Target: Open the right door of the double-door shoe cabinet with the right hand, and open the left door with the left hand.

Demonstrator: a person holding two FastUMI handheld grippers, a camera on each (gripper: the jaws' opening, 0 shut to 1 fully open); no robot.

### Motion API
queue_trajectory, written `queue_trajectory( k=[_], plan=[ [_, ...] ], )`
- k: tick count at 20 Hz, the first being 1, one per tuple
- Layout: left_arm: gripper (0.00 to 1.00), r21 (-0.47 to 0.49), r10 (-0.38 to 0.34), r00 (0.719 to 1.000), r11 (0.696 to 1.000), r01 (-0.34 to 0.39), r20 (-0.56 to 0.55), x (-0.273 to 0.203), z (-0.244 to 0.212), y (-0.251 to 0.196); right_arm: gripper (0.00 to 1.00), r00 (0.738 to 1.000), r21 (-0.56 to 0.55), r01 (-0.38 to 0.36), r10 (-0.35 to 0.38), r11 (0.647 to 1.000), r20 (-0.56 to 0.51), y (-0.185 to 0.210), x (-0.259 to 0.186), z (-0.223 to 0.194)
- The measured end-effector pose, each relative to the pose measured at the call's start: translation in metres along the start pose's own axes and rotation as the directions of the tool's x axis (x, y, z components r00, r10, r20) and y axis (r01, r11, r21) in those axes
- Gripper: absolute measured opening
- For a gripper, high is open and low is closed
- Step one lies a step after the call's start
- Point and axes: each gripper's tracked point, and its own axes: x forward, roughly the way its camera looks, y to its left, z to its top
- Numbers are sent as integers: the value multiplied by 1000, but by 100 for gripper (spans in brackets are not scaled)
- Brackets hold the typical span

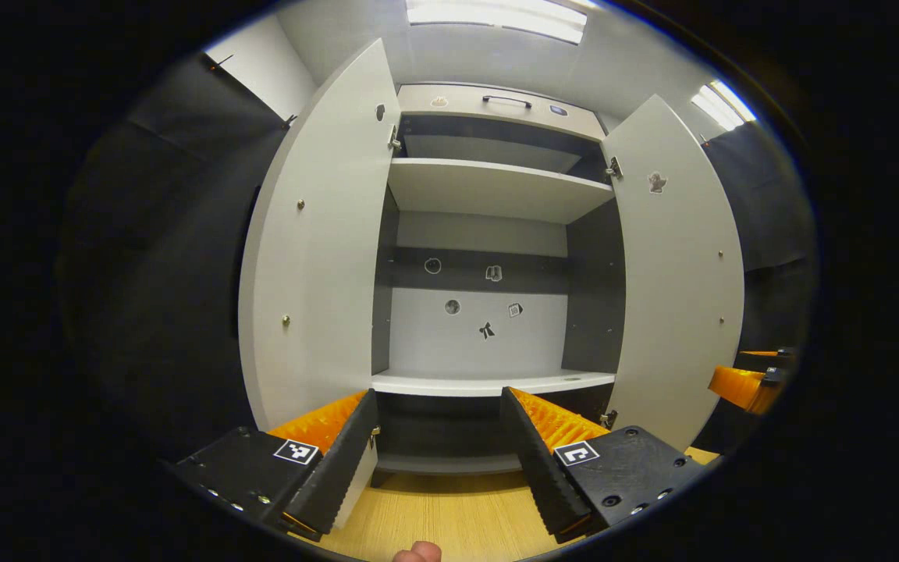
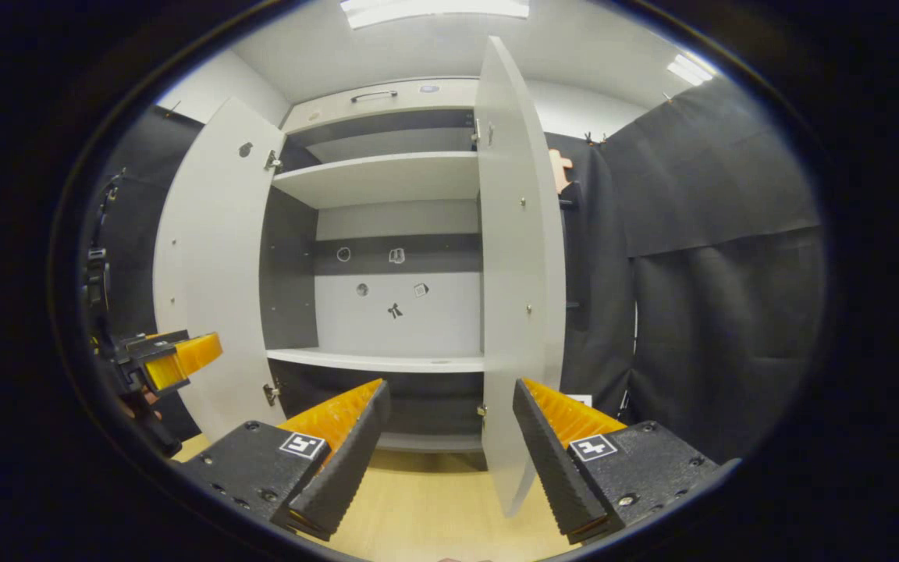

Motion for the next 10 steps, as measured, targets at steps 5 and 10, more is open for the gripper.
queue_trajectory(
  k=[5, 10],
  plan=[
    [94, 18, 3, 1000, 1000, -3, 7, 1, 0, 3, 99, 1000, 1, -3, 3, 1000, -2, 5, 4, -1],
    [94, 19, 3, 1000, 1000, -3, 5, 4, 0, 6, 98, 1000, -1, -6, 6, 1000, -5, 10, 9, -1]
  ],
)
